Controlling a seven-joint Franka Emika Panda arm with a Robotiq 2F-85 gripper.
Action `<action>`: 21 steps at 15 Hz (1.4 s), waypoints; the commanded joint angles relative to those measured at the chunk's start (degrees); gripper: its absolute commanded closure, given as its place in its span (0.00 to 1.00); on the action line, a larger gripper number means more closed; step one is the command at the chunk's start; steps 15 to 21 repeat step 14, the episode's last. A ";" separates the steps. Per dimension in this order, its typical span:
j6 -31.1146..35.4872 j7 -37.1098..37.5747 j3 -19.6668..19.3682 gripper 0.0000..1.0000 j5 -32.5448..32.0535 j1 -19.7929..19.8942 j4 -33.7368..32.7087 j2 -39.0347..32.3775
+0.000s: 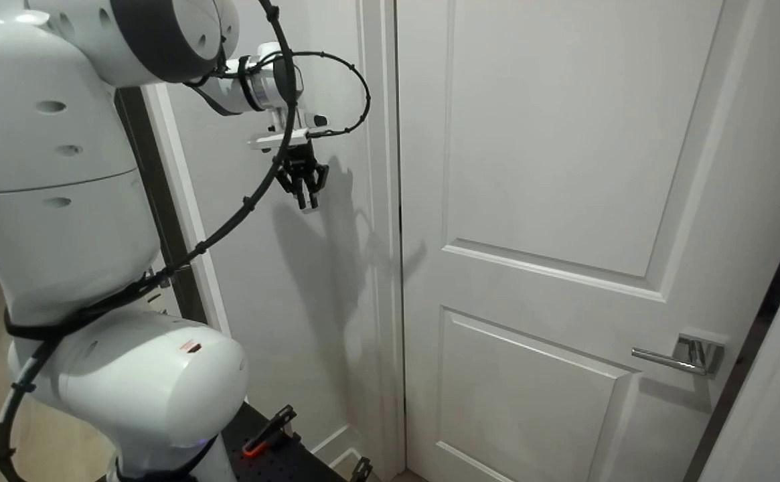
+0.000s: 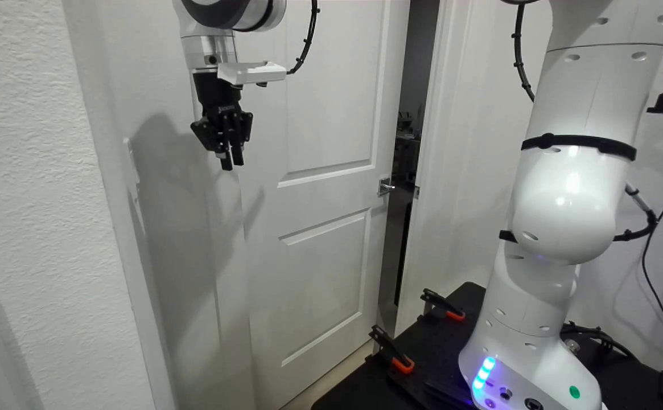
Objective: Turn on the light switch
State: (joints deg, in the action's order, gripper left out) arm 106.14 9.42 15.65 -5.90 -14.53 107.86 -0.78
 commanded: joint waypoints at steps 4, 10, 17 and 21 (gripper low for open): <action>-6.16 -1.03 -1.62 0.14 2.40 0.81 0.33 3.75; -5.64 -0.68 -2.37 0.00 2.06 1.28 0.71 4.10; -5.43 0.03 -2.07 0.00 0.88 1.31 -0.10 2.83; -5.43 0.03 -2.07 0.00 0.88 1.31 -0.10 2.83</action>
